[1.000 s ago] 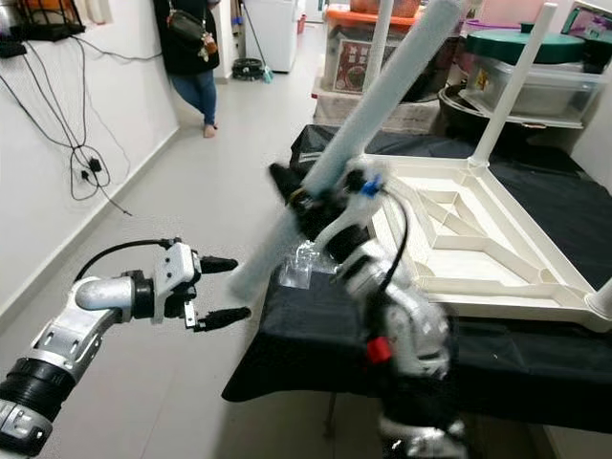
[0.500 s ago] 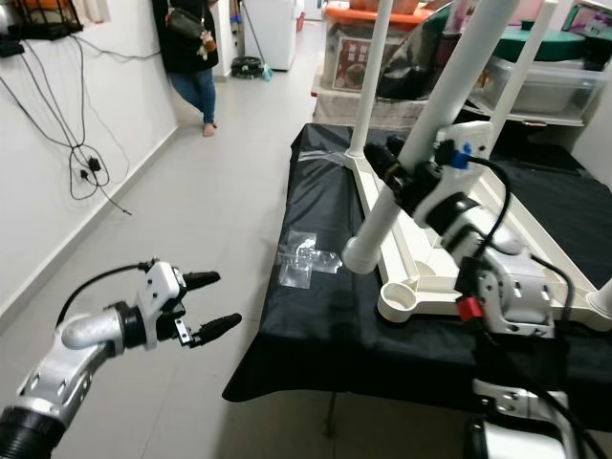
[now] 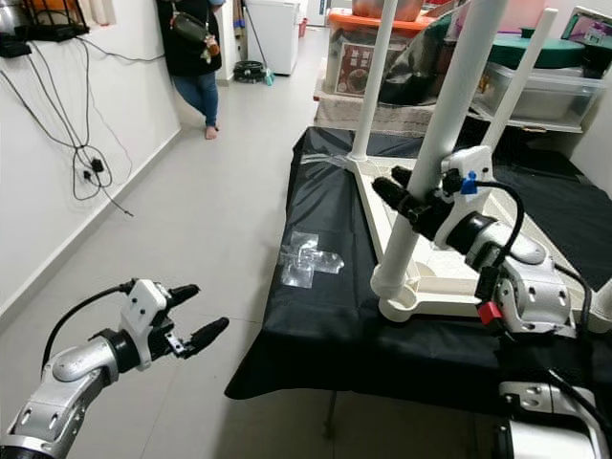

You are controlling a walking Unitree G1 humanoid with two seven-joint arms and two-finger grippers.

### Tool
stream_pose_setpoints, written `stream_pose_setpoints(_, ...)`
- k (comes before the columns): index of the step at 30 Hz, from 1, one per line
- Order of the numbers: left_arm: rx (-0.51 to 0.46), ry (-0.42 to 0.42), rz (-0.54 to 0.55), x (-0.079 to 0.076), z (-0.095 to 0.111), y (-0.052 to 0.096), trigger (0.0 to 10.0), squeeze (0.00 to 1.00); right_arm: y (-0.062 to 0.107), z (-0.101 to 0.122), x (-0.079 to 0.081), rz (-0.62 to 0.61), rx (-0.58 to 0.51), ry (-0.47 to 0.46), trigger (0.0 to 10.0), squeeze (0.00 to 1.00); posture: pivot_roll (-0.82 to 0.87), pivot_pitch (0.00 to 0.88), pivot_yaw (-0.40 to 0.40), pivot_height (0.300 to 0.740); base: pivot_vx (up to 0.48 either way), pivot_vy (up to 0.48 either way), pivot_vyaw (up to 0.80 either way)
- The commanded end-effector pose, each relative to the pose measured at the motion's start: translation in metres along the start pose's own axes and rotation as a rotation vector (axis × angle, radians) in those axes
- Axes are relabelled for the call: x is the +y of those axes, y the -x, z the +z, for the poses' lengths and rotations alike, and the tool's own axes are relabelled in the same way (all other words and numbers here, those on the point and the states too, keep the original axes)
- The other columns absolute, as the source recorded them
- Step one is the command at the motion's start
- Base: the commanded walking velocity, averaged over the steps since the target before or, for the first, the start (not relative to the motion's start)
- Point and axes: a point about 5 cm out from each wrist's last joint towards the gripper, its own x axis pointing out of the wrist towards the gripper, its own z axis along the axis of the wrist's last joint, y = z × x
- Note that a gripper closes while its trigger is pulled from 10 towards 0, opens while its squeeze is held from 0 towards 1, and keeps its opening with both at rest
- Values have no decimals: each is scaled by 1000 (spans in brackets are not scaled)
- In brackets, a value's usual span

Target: Building children table

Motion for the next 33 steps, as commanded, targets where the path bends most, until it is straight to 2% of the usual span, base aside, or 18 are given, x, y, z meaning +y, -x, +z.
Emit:
stream_pose_setpoints(1, 7, 11, 6, 0, -1, 0, 10000, 0, 2, 6, -5, -13, -6, 37, 0, 0, 55, 0, -83, 740, 0, 0, 0)
stream_pose_setpoints(10, 11, 16, 10, -5, -2, -2, 10000, 0, 12, -4, -16, -54, 34, 64, 0, 0, 49, 0, -78, 740, 0, 0, 0)
stream_pose_setpoints(18, 18, 19, 15, -6, -2, -2, 10000, 0, 18, -11, -17, -6, 89, 97, 0, 0, 44, 0, -77, 740, 0, 0, 0)
stream_pose_setpoints(24, 19, 21, 18, -7, -1, -2, 10000, 0, 14, -15, -9, 34, 82, 84, 0, 0, 49, 0, -78, 740, 0, 0, 0)
stream_pose_setpoints(33, 25, 19, 21, -6, -1, -3, 10000, 0, 4, -30, 13, 98, 75, 52, 0, 0, 54, 0, -79, 740, 0, 0, 0)
